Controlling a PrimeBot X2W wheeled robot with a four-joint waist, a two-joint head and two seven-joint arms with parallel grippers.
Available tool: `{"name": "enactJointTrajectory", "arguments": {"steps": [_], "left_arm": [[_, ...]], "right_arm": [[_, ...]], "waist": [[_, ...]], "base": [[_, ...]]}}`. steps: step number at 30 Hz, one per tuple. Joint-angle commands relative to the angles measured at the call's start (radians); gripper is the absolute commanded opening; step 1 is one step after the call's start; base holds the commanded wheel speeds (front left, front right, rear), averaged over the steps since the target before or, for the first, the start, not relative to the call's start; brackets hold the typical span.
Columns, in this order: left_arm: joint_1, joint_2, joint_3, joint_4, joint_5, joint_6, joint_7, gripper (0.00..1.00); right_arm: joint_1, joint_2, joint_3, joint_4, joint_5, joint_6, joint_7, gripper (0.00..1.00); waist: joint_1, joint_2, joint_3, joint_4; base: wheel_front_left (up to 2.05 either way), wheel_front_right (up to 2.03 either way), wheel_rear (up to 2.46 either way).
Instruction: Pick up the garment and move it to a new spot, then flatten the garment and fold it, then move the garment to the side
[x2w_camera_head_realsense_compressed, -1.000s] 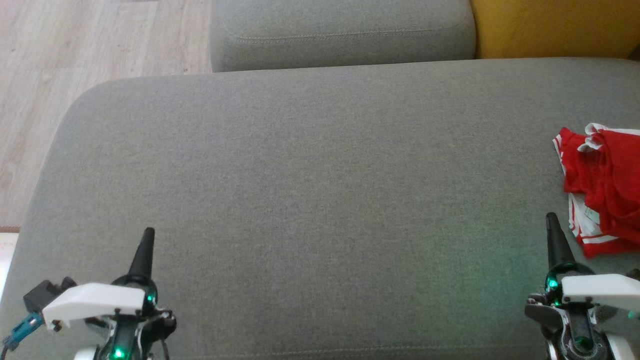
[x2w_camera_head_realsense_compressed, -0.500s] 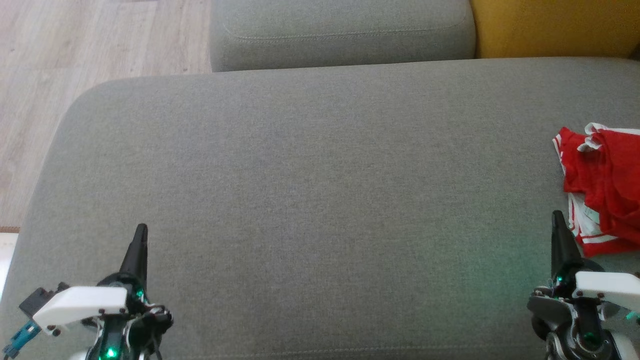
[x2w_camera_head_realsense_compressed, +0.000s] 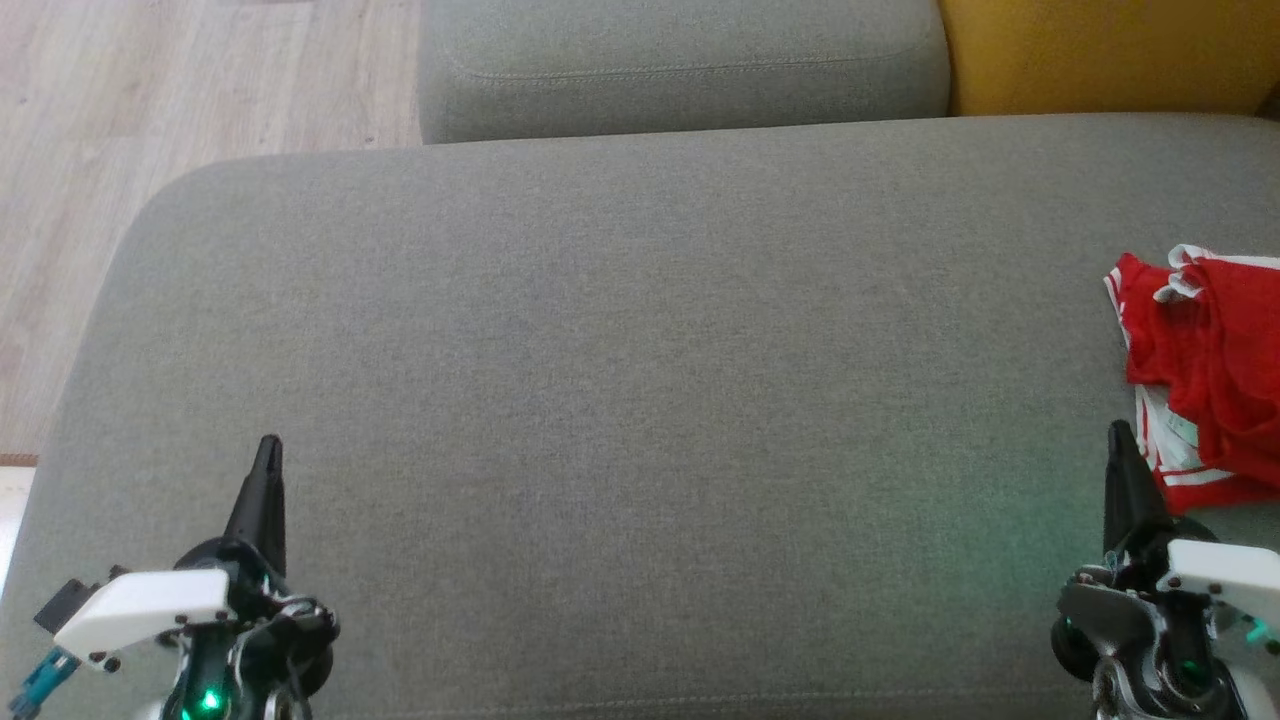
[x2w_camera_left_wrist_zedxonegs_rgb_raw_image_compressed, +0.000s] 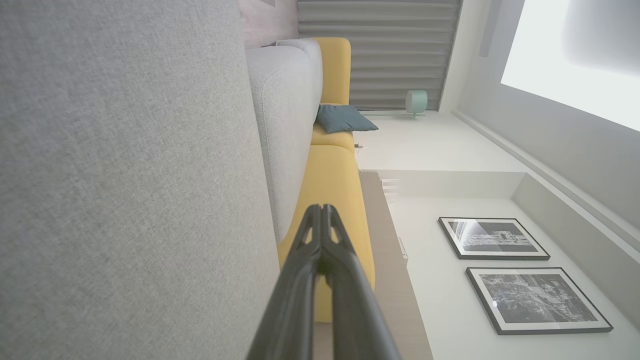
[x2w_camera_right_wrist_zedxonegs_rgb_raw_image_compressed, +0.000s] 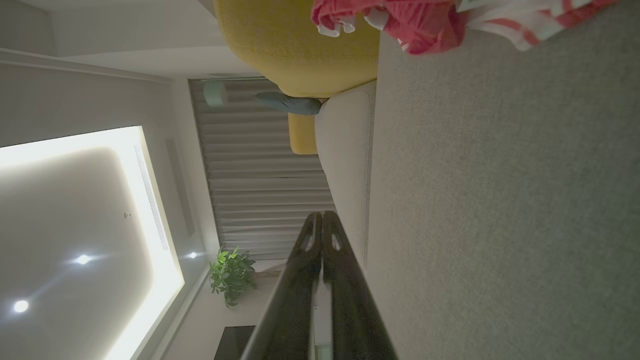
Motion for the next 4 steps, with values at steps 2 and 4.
{"name": "enactJointTrajectory", "arguments": {"steps": [2, 4], "left_arm": [[-0.056, 0.007, 0.042, -0.026, -0.002, -0.007, 0.003, 0.0], [-0.056, 0.007, 0.043, -0.026, -0.002, -0.007, 0.003, 0.0]], "right_arm": [[-0.052, -0.018, 0.017, -0.031, 0.006, 0.007, 0.006, 0.0], [-0.052, -0.018, 0.017, -0.031, 0.006, 0.007, 0.006, 0.0]], "waist": [[0.0, 0.0, 0.0, 0.0], [0.0, 0.0, 0.0, 0.0]], "base": [[0.0, 0.0, 0.0], [0.0, 0.0, 0.0]]}}
